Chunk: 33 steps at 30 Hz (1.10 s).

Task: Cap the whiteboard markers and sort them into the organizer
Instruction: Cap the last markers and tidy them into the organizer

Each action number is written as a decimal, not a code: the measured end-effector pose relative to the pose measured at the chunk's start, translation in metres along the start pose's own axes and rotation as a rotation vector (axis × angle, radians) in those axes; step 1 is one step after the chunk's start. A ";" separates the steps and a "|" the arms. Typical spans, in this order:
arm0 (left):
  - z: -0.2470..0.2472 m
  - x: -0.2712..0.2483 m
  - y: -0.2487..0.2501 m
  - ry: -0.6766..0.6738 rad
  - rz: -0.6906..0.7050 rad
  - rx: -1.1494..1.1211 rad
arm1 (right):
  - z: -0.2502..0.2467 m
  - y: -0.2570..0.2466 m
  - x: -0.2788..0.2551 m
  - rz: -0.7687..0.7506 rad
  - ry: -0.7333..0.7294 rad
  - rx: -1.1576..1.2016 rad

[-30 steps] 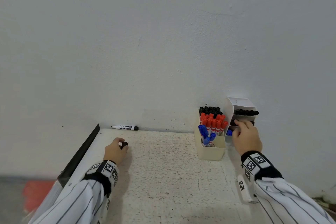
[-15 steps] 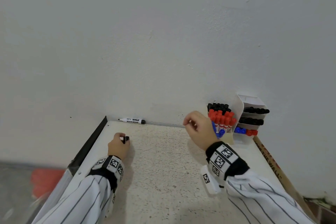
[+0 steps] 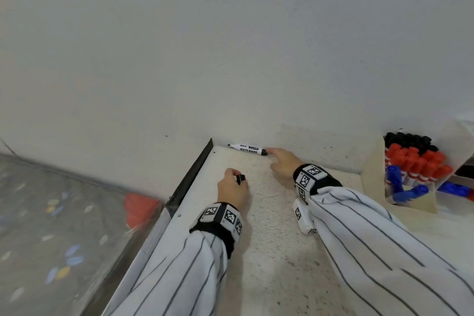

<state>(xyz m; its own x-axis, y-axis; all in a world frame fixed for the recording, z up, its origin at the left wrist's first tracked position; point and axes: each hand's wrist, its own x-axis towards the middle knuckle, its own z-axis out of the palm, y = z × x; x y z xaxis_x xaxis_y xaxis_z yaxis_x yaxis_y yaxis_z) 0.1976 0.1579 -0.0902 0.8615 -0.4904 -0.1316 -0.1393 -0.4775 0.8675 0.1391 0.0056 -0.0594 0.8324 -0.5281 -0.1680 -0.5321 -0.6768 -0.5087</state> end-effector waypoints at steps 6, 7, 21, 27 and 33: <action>0.002 0.001 -0.003 -0.002 0.009 -0.001 | 0.017 -0.007 0.037 0.019 -0.027 -0.105; 0.002 0.001 -0.003 -0.007 0.009 0.002 | 0.019 -0.008 0.039 0.021 -0.002 -0.137; 0.004 -0.004 -0.004 0.016 0.003 -0.110 | 0.003 0.007 -0.005 0.128 0.039 -0.119; -0.002 -0.009 0.002 -0.070 0.145 -0.013 | -0.019 0.025 -0.058 -0.028 0.106 -0.079; 0.002 -0.013 0.008 -0.385 0.261 -0.012 | -0.033 0.042 -0.100 -0.081 0.099 -0.150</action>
<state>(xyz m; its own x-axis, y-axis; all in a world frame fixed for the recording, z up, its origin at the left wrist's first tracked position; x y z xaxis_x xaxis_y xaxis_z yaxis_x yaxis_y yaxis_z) 0.1844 0.1592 -0.0825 0.5539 -0.8292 -0.0750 -0.3196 -0.2950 0.9005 0.0279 0.0130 -0.0361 0.8580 -0.5118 -0.0436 -0.4873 -0.7842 -0.3841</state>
